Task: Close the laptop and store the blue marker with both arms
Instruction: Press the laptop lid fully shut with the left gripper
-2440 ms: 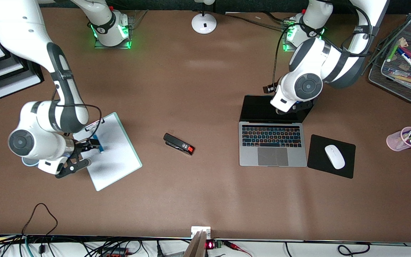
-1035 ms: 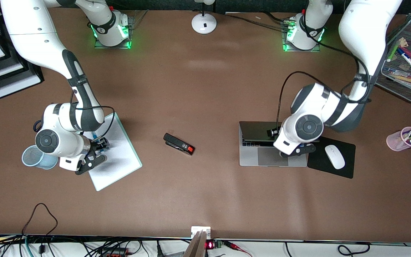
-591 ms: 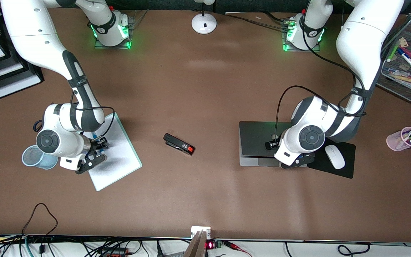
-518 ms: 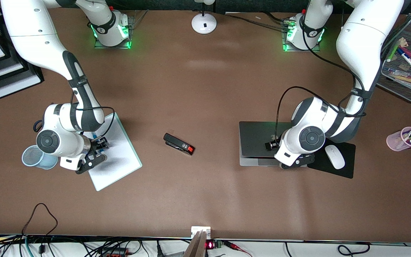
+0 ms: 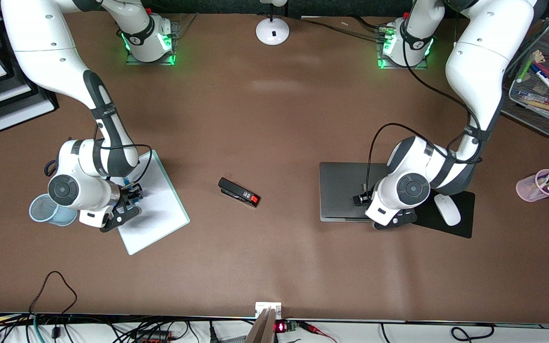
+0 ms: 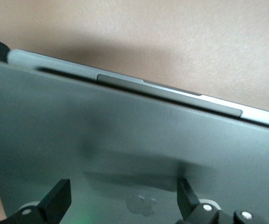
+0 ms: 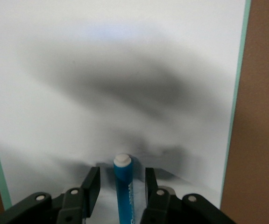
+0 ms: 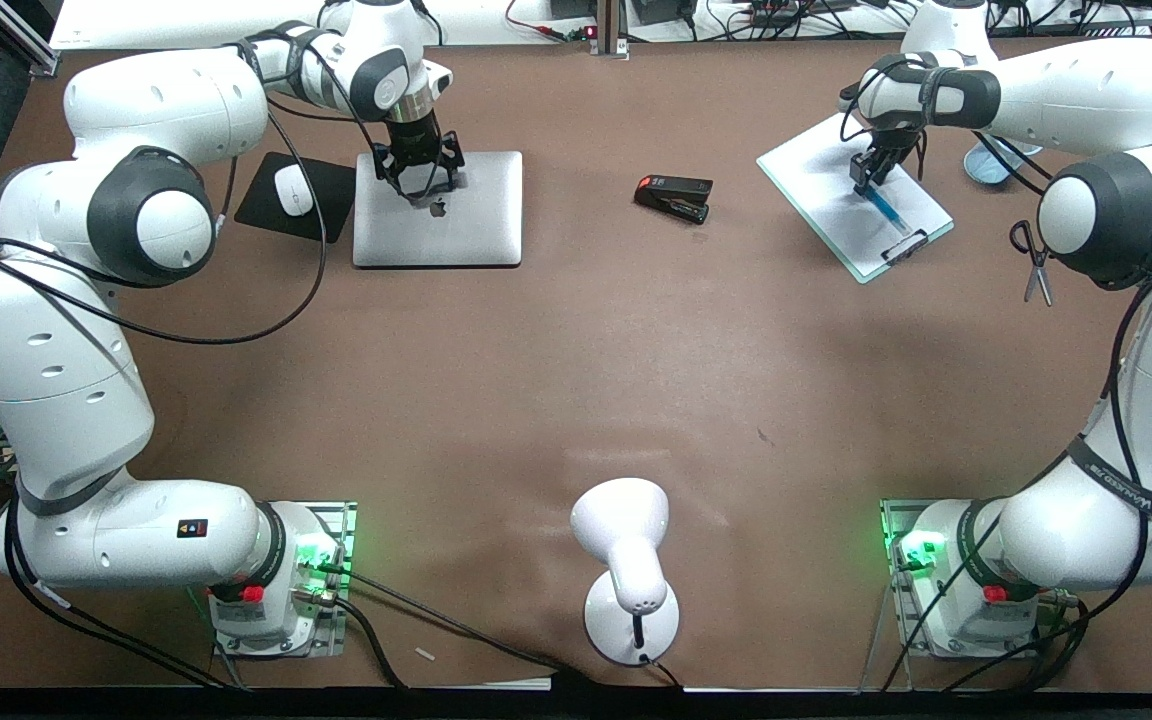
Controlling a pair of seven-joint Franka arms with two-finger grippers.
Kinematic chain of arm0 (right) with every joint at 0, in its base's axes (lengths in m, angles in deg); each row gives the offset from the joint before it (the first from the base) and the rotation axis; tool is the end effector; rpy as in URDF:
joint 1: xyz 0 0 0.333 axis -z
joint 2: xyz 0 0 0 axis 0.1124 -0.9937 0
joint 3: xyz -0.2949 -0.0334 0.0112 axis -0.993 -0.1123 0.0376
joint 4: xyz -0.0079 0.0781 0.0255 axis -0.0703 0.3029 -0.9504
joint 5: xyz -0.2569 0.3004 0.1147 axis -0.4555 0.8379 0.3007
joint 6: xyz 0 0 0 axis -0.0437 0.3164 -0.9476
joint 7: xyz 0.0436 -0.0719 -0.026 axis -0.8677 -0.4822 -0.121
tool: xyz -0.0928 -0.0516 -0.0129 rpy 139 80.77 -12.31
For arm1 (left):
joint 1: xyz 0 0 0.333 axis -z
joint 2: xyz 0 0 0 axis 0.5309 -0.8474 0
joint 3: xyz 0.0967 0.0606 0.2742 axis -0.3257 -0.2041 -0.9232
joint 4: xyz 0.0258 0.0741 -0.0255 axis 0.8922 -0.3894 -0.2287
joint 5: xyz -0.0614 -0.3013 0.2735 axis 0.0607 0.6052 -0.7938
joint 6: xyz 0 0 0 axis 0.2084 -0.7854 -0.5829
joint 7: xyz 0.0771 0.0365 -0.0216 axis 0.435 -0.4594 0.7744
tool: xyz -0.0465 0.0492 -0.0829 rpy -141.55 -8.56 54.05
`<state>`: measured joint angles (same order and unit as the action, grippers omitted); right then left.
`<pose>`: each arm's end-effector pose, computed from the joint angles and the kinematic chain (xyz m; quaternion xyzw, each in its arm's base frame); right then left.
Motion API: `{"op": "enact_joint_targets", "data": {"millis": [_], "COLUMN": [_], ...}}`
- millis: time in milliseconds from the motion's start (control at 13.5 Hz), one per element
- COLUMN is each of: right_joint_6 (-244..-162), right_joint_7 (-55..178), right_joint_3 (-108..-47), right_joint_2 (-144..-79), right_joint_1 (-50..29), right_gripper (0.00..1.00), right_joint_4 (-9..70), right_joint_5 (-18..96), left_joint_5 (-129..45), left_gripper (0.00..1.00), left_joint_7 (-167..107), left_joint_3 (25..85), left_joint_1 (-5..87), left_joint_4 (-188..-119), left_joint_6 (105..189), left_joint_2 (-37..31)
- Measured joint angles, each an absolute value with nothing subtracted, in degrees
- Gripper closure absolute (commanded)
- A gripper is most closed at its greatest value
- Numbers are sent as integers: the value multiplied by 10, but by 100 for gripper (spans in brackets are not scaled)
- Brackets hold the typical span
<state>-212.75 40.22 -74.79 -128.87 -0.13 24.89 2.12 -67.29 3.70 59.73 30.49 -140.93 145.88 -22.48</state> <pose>0.6726 0.0474 0.1620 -0.9619 -0.2618 0.0782 0.0017 0.6546 -0.2077 0.1799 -0.9862 -0.1242 0.1055 0.0296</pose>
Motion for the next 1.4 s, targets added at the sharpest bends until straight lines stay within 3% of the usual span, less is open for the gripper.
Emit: {"op": "enact_joint_targets", "data": {"millis": [813,1405], "right_joint_6": [-2129,-2130], "right_joint_7": [393,392], "right_joint_3": [-748,-748], "right_joint_2": [-1289,-1292], "right_joint_1": [-1,-1], "right_gripper": [65,66], "right_joint_4": [249,249], "right_joint_5": [21,22], "left_joint_5": [-683,-683], "left_gripper": [0,0], "left_joint_7": [37,37], "left_joint_3": [596,597], "left_joint_1": [299,284], "left_joint_4": [-1373,-1354], "left_joint_6": [1464,1346], "left_joint_2": [-242,-57]}}
